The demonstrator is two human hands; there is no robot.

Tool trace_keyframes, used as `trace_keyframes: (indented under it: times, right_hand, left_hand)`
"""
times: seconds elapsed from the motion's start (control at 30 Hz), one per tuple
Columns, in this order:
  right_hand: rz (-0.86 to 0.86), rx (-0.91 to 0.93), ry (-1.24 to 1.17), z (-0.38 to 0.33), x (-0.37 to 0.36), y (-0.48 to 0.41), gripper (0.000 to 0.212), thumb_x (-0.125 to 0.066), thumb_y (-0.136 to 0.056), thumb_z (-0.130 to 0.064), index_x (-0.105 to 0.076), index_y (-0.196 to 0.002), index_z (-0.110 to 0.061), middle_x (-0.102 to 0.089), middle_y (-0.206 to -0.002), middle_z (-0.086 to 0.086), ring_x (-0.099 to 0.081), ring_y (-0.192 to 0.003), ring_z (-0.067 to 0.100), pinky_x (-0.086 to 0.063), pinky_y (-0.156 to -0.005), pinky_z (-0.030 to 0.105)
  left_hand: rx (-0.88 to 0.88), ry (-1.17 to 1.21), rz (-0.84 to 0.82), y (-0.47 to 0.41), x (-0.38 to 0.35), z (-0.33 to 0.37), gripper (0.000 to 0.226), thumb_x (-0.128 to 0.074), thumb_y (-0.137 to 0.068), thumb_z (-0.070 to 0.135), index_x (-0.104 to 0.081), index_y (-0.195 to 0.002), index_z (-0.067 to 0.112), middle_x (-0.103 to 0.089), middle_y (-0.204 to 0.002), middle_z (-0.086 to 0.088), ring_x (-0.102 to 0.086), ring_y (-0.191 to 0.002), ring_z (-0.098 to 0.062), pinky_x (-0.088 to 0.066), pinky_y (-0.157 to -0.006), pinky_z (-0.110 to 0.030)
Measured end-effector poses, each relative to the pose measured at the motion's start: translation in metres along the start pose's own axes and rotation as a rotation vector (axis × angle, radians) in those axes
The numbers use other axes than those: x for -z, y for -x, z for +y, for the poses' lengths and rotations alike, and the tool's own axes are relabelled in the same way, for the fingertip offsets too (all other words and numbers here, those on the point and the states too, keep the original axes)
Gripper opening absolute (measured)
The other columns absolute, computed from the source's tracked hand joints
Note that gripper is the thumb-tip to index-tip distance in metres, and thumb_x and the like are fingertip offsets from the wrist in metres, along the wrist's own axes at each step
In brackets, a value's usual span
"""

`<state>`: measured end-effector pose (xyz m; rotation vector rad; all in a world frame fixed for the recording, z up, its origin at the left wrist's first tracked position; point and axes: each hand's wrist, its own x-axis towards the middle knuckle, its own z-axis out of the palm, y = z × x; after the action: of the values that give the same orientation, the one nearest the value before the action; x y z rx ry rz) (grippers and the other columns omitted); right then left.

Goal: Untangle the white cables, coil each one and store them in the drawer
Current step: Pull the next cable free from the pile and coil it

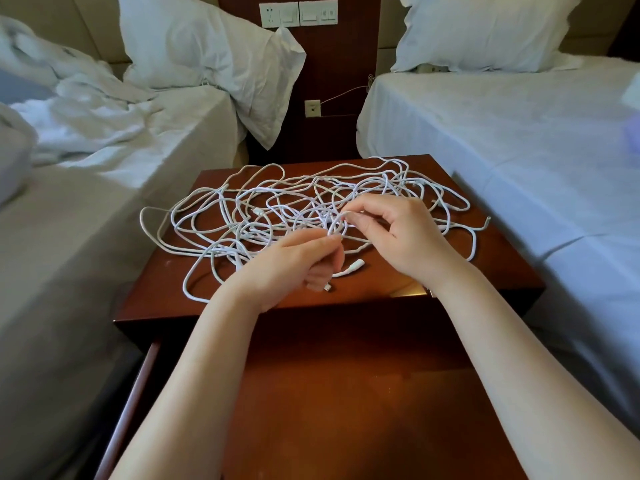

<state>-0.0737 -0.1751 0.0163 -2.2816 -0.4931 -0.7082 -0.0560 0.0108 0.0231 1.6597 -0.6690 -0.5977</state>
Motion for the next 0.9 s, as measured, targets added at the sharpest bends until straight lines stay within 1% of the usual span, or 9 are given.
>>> trace_keyframes:
  times: [0.23,0.3,0.4,0.47,0.53,0.6,0.67,0.8,0.9]
  right_hand:
    - [0.013,-0.012,-0.048,0.001,-0.010,0.004,0.026,-0.052,-0.097,-0.028,-0.071,-0.113,-0.022,-0.070,-0.102,-0.010,-0.063,-0.095,0.003,-0.053,-0.082,0.029]
    - [-0.011,0.022,0.031,-0.006,-0.021,0.006,0.030,-0.040,-0.094,-0.024,-0.067,-0.106,-0.022,-0.068,-0.087,-0.001,-0.060,-0.077,0.007,-0.053,-0.069,0.031]
    - [-0.021,0.197,0.301,-0.010,-0.041,0.013,0.022,-0.041,-0.087,-0.013,-0.055,-0.070,-0.010,-0.049,-0.058,0.001,-0.045,-0.048,0.016,-0.043,-0.045,0.028]
    - [-0.143,0.177,0.326,-0.013,-0.049,0.018,0.021,-0.052,-0.092,-0.014,-0.055,-0.072,-0.014,-0.052,-0.057,-0.002,-0.052,-0.048,0.018,-0.036,-0.049,0.023]
    - [-0.168,0.175,0.337,-0.013,-0.055,0.021,0.007,-0.057,-0.094,-0.019,-0.060,-0.090,-0.013,-0.061,-0.060,-0.001,-0.058,-0.051,0.018,-0.027,-0.051,0.020]
    - [-0.261,0.169,0.421,-0.015,-0.056,0.020,0.026,-0.049,-0.100,-0.027,-0.058,-0.121,-0.014,-0.072,-0.079,0.000,-0.067,-0.067,0.018,-0.038,-0.057,0.024]
    - [-0.378,0.098,0.400,-0.016,-0.053,0.017,0.033,-0.037,-0.103,-0.035,-0.052,-0.128,-0.019,-0.073,-0.094,0.001,-0.068,-0.083,0.021,-0.046,-0.071,0.030]
    - [-0.288,0.101,0.367,-0.008,-0.045,0.016,0.032,-0.040,-0.103,-0.036,-0.062,-0.100,-0.014,-0.068,-0.079,0.005,-0.063,-0.073,0.027,-0.036,-0.066,0.030]
    - [-0.205,0.120,0.350,0.005,-0.039,0.014,0.031,-0.049,-0.099,-0.036,-0.064,-0.085,-0.014,-0.063,-0.069,-0.002,-0.058,-0.064,0.022,-0.034,-0.073,0.031]
  left_hand:
    - [-0.106,0.285,-0.148,-0.001,-0.008,0.011,0.037,-0.038,-0.094,0.022,-0.043,-0.058,0.016,-0.030,-0.054,0.001,-0.024,-0.049,-0.012,-0.026,-0.047,-0.021]
    - [-0.184,0.368,-0.097,-0.002,-0.009,0.013,0.038,-0.037,-0.094,0.021,-0.044,-0.057,0.016,-0.031,-0.053,0.002,-0.026,-0.048,-0.011,-0.028,-0.046,-0.021]
    - [-0.289,0.467,0.035,-0.003,-0.006,0.016,0.038,-0.037,-0.093,0.021,-0.048,-0.057,0.016,-0.032,-0.053,0.004,-0.027,-0.049,-0.010,-0.028,-0.046,-0.021]
    - [-0.339,0.503,0.139,-0.003,-0.003,0.016,0.038,-0.036,-0.095,0.020,-0.050,-0.060,0.014,-0.034,-0.054,0.004,-0.029,-0.050,-0.010,-0.030,-0.048,-0.021]
    - [-0.356,0.494,0.280,-0.005,-0.003,0.013,0.039,-0.033,-0.101,0.017,-0.051,-0.067,0.011,-0.036,-0.055,0.004,-0.031,-0.052,-0.010,-0.029,-0.052,-0.021]
    - [-0.354,0.426,0.444,-0.009,-0.001,0.008,0.039,-0.032,-0.103,0.016,-0.051,-0.071,0.010,-0.037,-0.056,0.005,-0.032,-0.054,-0.009,-0.030,-0.056,-0.023]
    - [-0.381,0.259,0.588,-0.012,0.002,0.000,0.036,-0.035,-0.101,0.020,-0.055,-0.073,0.014,-0.039,-0.056,0.009,-0.035,-0.056,-0.008,-0.033,-0.058,-0.025]
    - [-0.372,-0.238,0.853,-0.014,0.007,-0.015,0.030,-0.038,-0.101,0.016,-0.056,-0.078,0.013,-0.045,-0.062,0.009,-0.041,-0.057,-0.003,-0.036,-0.059,-0.022]
    - [-0.401,-0.357,0.953,-0.013,0.011,-0.023,0.028,-0.036,-0.101,0.014,-0.053,-0.078,0.015,-0.052,-0.070,-0.006,-0.046,-0.061,-0.013,-0.037,-0.059,-0.027]
